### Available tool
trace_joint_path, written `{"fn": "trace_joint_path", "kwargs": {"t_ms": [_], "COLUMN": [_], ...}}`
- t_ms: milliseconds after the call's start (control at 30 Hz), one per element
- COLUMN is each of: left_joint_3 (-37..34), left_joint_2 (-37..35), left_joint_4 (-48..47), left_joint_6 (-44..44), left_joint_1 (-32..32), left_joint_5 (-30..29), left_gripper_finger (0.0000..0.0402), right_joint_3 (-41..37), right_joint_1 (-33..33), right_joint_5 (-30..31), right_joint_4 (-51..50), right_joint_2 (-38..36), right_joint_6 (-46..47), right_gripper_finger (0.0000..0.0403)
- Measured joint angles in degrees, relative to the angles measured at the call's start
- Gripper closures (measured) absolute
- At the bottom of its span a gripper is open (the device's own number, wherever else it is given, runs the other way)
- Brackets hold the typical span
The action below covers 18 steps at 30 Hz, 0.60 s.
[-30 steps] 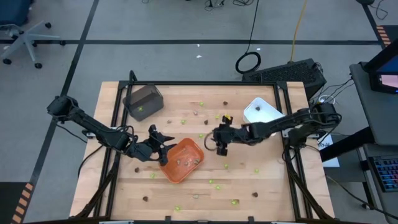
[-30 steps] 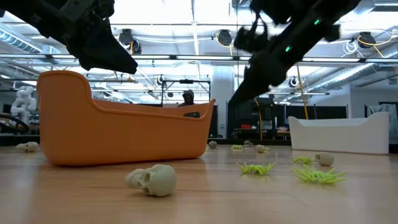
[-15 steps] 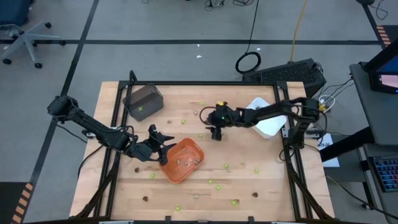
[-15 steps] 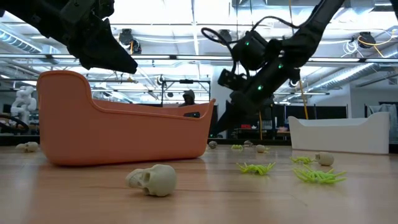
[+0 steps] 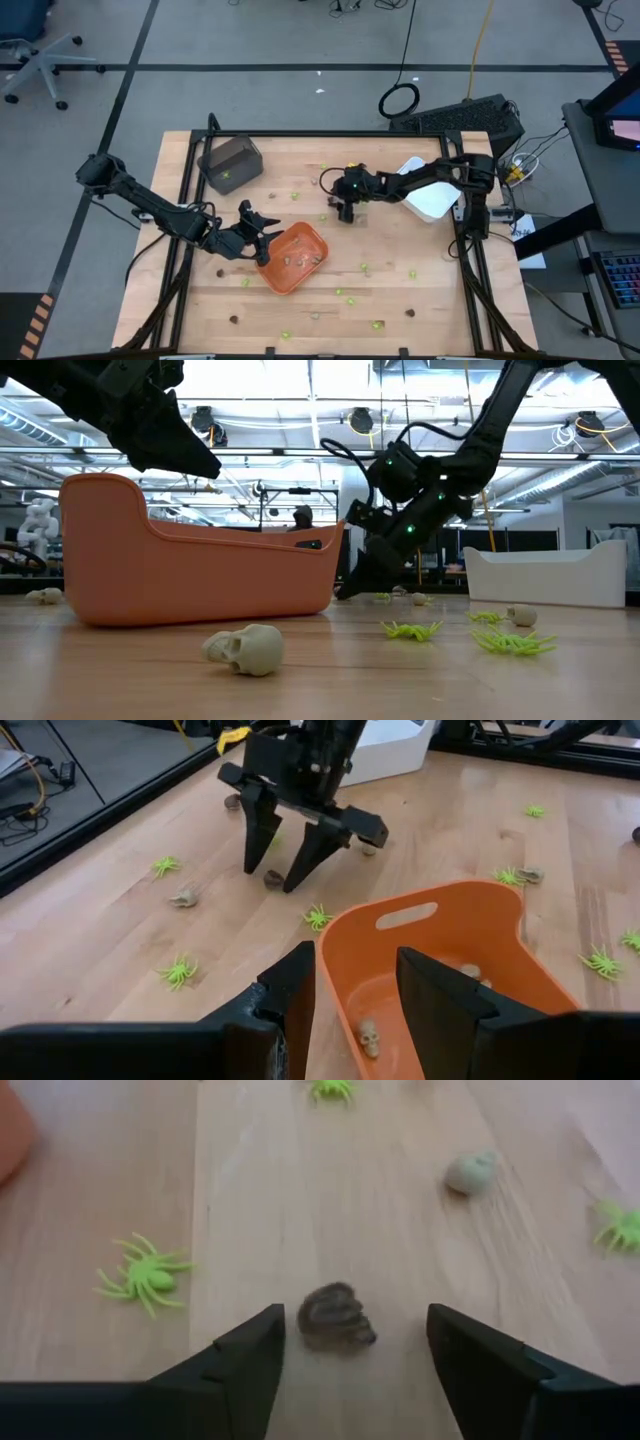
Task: Sort Halloween decoration
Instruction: Put the small transparent skull toy into the white bin
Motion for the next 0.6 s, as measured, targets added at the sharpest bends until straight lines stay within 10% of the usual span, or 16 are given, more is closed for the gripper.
{"fn": "trace_joint_path", "kwargs": {"t_ms": [600], "left_joint_3": [0.00], "left_joint_2": [0.00], "left_joint_4": [-1.31], "left_joint_6": [0.00], "left_joint_1": [-0.11], "left_joint_5": [0.59], "left_gripper_finger": [0.0258], "right_joint_3": [0.11], "right_joint_1": [0.11], "right_joint_5": [0.14], "right_joint_4": [-0.21], "right_joint_2": [1.45], "right_joint_6": [1.36], "right_gripper_finger": [0.0355]}}
